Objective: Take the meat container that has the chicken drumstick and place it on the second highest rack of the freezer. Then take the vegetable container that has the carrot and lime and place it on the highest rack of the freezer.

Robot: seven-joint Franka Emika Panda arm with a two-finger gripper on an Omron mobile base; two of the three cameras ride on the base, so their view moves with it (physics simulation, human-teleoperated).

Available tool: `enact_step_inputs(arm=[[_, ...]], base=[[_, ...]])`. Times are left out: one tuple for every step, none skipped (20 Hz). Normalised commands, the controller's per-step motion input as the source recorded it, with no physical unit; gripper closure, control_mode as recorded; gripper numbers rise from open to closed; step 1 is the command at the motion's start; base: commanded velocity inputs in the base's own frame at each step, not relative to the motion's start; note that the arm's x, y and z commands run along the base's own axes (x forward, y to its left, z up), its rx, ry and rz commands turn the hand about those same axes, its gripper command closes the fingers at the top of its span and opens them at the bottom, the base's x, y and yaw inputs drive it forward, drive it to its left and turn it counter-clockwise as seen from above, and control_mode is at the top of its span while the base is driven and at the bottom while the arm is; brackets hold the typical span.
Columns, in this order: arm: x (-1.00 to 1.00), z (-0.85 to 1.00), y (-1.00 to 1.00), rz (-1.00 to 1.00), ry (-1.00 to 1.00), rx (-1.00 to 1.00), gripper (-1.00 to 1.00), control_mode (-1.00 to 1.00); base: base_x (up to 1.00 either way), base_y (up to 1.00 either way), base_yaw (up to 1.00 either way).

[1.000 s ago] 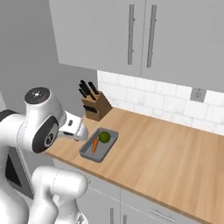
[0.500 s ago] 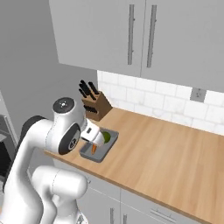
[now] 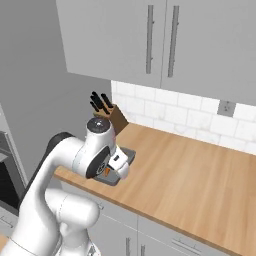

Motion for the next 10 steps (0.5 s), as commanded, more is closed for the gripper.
enact_step_inputs(arm=[[-0.06,-0.1,0.0,-0.13,0.06,0.51,-1.0,-1.0],[0.0,-0.15,0.0,-0.12,0.07,0.59,-1.0,-1.0],[0.0,-0.16,0.0,-0.15,0.16,0.45,-1.0,-1.0],[-0.04,-0.18,0.0,-0.15,0.17,0.34,-1.0,-1.0],[-0.1,-0.36,0.0,-0.13,0.1,0.18,-1.0,-1.0],[0.0,-0.69,0.1,-0.17,0.09,0.0,-1.0,-1.0],[0.0,-0.74,0.27,-0.18,0.08,-0.02,-1.0,-1.0],[0.0,-0.76,0.0,-0.23,0.09,-0.03,-1.0,-1.0],[0.0,-0.64,0.0,-0.26,0.09,-0.01,-1.0,-1.0],[0.0,-0.52,0.0,-0.23,0.03,0.0,-1.0,-1.0]], base=[[0.0,0.0,0.0],[0.0,0.0,0.0],[0.0,0.0,0.0],[0.0,0.0,0.0],[0.0,0.0,0.0],[0.0,0.0,0.0],[0.0,0.0,0.0],[0.0,0.0,0.0],[0.0,0.0,0.0],[0.0,0.0,0.0]])
